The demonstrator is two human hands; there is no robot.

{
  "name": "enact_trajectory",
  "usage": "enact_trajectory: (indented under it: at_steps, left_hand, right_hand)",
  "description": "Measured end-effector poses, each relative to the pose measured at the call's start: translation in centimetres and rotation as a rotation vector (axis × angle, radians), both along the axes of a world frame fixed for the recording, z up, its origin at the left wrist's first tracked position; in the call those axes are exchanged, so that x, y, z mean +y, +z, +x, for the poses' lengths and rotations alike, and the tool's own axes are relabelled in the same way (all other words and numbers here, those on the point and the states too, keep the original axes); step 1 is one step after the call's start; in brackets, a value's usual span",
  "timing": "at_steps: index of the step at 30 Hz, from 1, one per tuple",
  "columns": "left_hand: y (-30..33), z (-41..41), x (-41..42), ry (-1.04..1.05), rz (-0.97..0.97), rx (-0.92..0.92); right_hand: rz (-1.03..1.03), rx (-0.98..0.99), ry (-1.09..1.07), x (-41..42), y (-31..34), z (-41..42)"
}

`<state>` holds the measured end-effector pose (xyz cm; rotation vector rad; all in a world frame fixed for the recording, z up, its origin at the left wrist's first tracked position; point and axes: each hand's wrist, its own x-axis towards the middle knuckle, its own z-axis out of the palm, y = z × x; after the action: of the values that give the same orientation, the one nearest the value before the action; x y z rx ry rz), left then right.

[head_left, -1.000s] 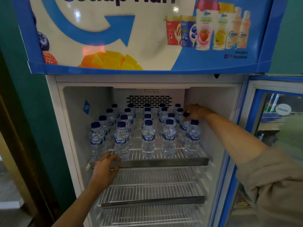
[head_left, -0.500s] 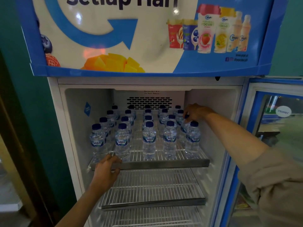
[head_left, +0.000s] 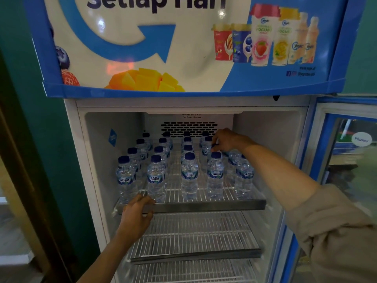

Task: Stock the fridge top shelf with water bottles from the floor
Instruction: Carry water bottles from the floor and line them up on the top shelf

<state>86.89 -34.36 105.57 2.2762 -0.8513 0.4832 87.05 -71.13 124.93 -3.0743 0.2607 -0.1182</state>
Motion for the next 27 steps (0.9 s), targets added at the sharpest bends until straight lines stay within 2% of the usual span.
enact_trajectory:
  at_steps: [4, 20, 27]
  left_hand:
    - [-0.1, 0.0, 0.0, 0.001, -0.004, 0.003]
    - [0.4, -0.5, -0.1, 0.008, 0.007, 0.043]
    - [1.9, -0.9, 0.1, -0.024, 0.112, 0.087]
  right_hand:
    - [0.043, -0.012, 0.007, 0.7, 0.2, 0.4]
    - [0.005, 0.003, -0.014, 0.8, -0.2, 1.3]
    - [0.121, -0.164, -0.076, 1.5, -0.1, -0.8]
